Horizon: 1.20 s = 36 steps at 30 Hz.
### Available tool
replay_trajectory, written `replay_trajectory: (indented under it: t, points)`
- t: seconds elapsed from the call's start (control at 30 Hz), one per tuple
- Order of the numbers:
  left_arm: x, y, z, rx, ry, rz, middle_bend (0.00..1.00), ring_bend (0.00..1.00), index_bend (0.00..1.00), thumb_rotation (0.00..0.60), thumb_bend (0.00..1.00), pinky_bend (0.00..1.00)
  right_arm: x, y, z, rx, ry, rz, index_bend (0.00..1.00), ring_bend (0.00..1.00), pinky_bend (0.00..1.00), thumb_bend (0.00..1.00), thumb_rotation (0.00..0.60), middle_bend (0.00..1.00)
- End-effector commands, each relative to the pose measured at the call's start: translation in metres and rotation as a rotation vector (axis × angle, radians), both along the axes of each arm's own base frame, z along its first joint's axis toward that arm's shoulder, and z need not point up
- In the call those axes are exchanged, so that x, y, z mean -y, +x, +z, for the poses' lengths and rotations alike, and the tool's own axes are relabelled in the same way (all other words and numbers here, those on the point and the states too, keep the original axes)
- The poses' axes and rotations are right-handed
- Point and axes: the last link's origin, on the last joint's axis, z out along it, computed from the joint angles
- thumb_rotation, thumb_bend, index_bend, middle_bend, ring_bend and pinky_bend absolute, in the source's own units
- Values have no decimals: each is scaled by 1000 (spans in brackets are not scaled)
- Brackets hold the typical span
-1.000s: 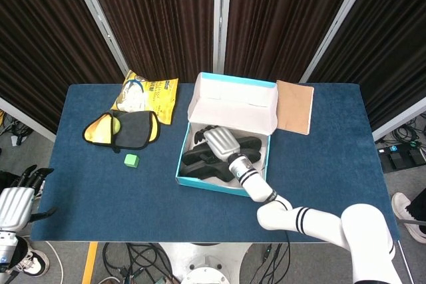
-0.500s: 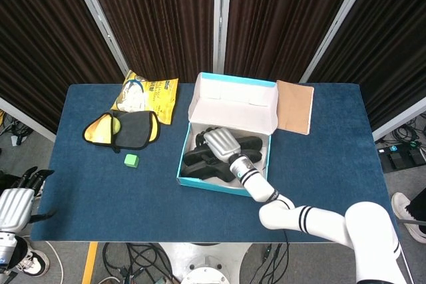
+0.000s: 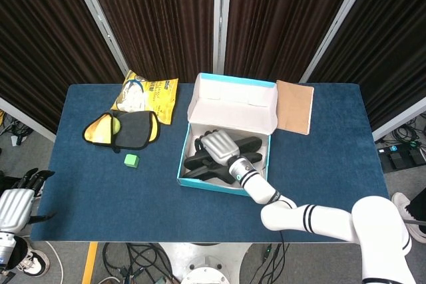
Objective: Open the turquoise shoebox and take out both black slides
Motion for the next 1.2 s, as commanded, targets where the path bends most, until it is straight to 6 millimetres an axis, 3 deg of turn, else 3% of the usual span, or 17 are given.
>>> replay_trajectory:
  t: [0.03, 0.3, 0.7, 1.2]
  points:
    - [0, 0, 0, -1, -1, 0, 148, 81, 157, 600, 1, 296, 3, 3, 0, 0, -2, 0, 372, 171, 184, 68, 600, 369]
    - [0, 1, 2, -1, -10, -1, 148, 81, 157, 600, 2, 296, 5, 5, 1, -41, 41, 25, 317, 131, 127, 58, 600, 333]
    - [0, 1, 1, 6, -25, 3, 148, 81, 157, 600, 1, 296, 1, 10, 2, -103, 92, 40, 309, 139, 163, 37, 600, 335]
    - [0, 0, -2, 5, -49, 10, 148, 81, 157, 600, 3, 296, 11, 17, 10, -96, 68, 6, 308, 151, 209, 0, 600, 337]
